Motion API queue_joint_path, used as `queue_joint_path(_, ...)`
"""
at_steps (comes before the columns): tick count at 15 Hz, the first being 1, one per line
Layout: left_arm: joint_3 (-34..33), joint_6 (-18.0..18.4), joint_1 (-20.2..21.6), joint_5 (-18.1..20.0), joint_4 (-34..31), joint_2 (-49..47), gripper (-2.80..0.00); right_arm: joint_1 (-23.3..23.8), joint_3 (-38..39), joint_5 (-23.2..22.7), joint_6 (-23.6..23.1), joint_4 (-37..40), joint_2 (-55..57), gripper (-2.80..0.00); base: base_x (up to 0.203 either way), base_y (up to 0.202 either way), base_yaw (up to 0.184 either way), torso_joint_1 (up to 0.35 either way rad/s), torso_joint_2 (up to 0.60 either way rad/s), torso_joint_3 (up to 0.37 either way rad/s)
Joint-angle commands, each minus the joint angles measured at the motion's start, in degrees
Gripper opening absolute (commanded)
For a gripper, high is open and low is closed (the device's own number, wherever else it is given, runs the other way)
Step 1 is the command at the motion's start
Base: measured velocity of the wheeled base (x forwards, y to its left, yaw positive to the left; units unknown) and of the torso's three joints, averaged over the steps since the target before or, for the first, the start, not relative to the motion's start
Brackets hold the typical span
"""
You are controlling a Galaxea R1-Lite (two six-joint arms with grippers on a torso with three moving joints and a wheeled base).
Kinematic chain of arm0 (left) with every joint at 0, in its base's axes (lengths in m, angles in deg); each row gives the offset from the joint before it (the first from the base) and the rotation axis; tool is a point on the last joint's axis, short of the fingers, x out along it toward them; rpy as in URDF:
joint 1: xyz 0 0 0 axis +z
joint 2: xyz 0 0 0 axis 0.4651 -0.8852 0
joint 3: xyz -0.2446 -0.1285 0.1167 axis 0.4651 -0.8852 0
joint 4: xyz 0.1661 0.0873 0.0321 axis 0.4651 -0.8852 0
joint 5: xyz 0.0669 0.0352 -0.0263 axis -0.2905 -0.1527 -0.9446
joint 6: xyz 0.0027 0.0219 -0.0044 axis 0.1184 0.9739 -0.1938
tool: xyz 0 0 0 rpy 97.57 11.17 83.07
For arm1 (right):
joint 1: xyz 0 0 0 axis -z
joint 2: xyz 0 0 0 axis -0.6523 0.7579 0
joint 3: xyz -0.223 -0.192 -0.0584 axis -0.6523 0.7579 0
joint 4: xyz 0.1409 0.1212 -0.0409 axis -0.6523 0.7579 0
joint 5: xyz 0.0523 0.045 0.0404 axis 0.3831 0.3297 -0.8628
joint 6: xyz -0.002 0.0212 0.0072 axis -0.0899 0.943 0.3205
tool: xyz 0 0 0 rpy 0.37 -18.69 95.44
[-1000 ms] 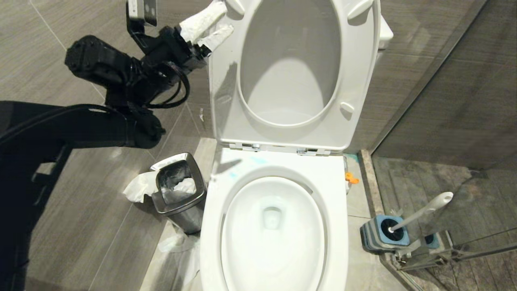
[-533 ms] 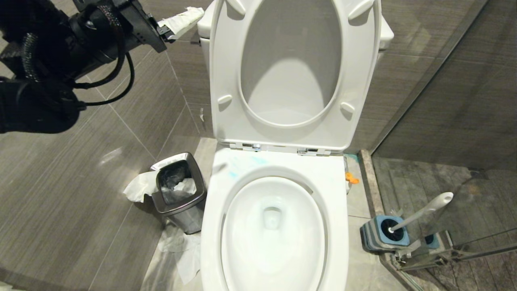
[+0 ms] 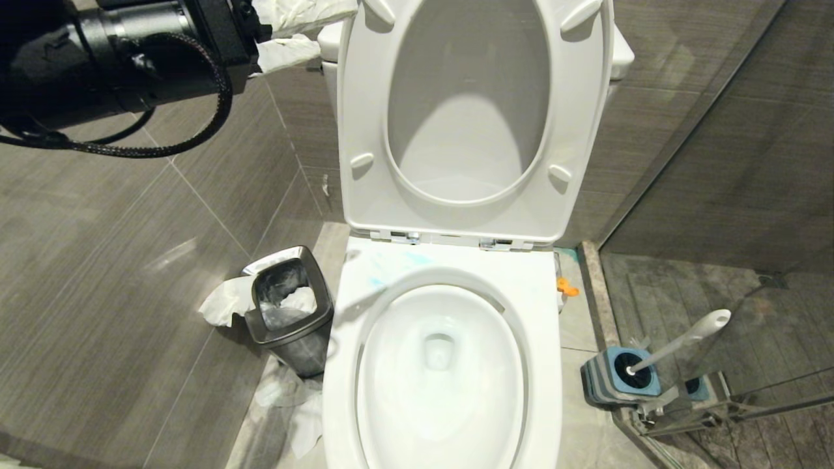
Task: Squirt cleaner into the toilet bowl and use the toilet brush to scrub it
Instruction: Pour in the cleaning agent
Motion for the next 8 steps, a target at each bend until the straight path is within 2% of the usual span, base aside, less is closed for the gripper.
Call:
queue_joint_path(1,-0.14,6.27,-0.44,-5.64,-2.02,4.50,0.00,-0.02,0.01,0.00,0.01,0.00,0.05,-2.80,0.000,0.000,0.000,0.000,0.00,0.000)
queue_joint_path(6,-0.33,9.86,-1.09,-12.84,-2.15,8.31,0.00,0.01,-0.01,0.05,0.01,0.00,0.05,-2.80,0.000,0.000,0.000,0.000,0.00,0.000)
queue_joint_path(8,-0.87,11.28,-1.44,-17.55,-2.14,10.04,0.00,0.07,0.05,0.00,0.01,0.00,0.05,-2.80,0.000,0.000,0.000,0.000,0.00,0.000)
